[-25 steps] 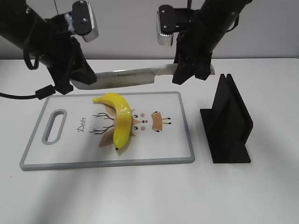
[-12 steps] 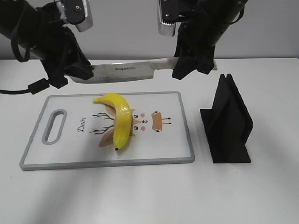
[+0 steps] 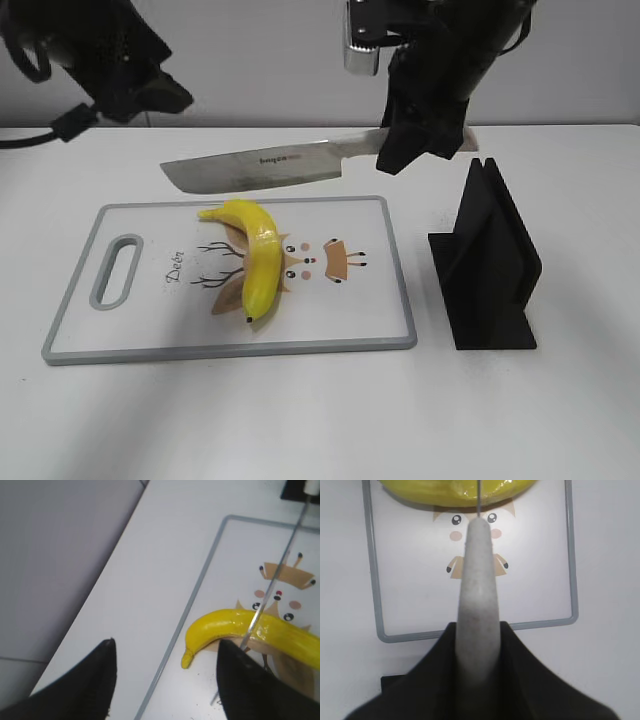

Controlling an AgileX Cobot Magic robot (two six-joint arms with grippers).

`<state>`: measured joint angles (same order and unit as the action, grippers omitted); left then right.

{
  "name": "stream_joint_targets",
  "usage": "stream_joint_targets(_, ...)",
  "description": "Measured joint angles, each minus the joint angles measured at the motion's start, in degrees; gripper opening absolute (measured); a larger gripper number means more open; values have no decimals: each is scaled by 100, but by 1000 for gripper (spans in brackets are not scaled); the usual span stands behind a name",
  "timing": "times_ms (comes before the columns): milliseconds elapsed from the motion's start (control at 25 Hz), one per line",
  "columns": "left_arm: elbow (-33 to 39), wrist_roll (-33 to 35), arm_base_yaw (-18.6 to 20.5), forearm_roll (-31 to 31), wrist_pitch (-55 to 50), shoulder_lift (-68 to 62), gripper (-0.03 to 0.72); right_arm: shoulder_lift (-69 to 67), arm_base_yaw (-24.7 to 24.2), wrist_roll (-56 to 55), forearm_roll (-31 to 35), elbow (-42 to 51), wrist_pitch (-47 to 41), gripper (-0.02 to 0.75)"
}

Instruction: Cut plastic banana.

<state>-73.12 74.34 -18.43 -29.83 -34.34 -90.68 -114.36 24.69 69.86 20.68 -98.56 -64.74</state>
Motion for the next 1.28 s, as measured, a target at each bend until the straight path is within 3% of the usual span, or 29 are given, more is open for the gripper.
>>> stream_joint_targets(280,-25,-3067,470,1093,-495,400,587,543,0,-2134,-4,0,-22,164)
stream_joint_targets(600,-466,-5937,1236,2572,-2986,425,587,912,0,-4125,-71,0,-395,164)
stream_joint_targets(760,-454,-6276,1556,2692,-3499,487,587,1036,0,-4990,-88,2,-499,164)
stream_joint_targets(1000,122,-6361,1606,2541,-3523,1360,587,1613,-6,-6151,-207,325,-505,164)
stream_joint_targets(1280,1166,-6366,1606,2536,-3530,2956,587,2672,-1,-7827,-1058,1554,180,164)
